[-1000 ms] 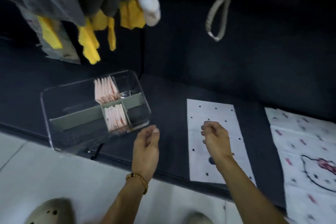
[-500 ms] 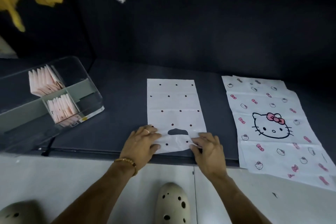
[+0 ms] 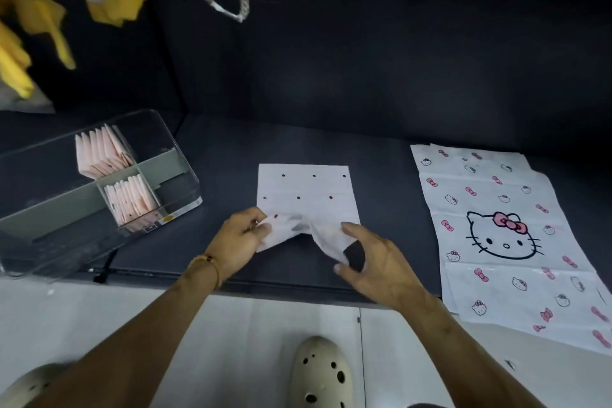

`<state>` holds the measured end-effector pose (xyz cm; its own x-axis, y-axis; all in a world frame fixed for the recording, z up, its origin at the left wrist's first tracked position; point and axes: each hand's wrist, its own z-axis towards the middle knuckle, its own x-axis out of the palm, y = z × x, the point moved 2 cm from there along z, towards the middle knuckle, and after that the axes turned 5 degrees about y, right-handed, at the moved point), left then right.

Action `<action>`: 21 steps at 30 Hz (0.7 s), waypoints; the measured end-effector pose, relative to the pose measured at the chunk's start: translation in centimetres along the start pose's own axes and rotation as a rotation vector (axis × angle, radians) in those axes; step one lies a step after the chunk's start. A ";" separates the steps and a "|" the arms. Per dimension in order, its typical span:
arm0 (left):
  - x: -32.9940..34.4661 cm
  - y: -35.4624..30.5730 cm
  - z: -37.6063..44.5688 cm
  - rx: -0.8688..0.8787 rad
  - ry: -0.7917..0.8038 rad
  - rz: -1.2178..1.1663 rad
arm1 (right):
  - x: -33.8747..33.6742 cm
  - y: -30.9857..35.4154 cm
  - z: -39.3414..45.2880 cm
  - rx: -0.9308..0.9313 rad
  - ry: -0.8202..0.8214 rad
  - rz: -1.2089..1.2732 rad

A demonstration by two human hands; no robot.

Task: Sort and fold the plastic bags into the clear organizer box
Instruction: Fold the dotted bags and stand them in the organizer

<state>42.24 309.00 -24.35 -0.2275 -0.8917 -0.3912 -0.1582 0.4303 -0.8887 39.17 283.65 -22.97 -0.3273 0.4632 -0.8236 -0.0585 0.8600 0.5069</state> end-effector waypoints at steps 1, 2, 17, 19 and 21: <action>-0.5 -0.2 0.1 -0.031 -0.002 -0.126 | -0.4 0.1 0.3 -0.005 -0.069 0.036; -0.9 -0.3 0.1 -0.077 -0.009 -0.254 | -0.7 0.3 0.5 -0.007 -0.143 0.085; -3.1 3.4 -0.5 -0.516 -0.098 -0.315 | 1.8 4.1 7.8 0.089 0.027 0.196; -3.2 3.3 -0.2 -0.486 -0.111 -0.301 | 1.8 4.5 8.7 0.107 0.033 0.162; -3.3 3.2 -0.1 -0.482 -0.157 -0.319 | 2.0 4.4 8.8 0.151 0.000 0.155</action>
<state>42.40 313.32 -25.89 0.0417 -0.9816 -0.1863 -0.6215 0.1205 -0.7741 46.57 290.28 -24.66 -0.3211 0.5926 -0.7388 0.1348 0.8007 0.5837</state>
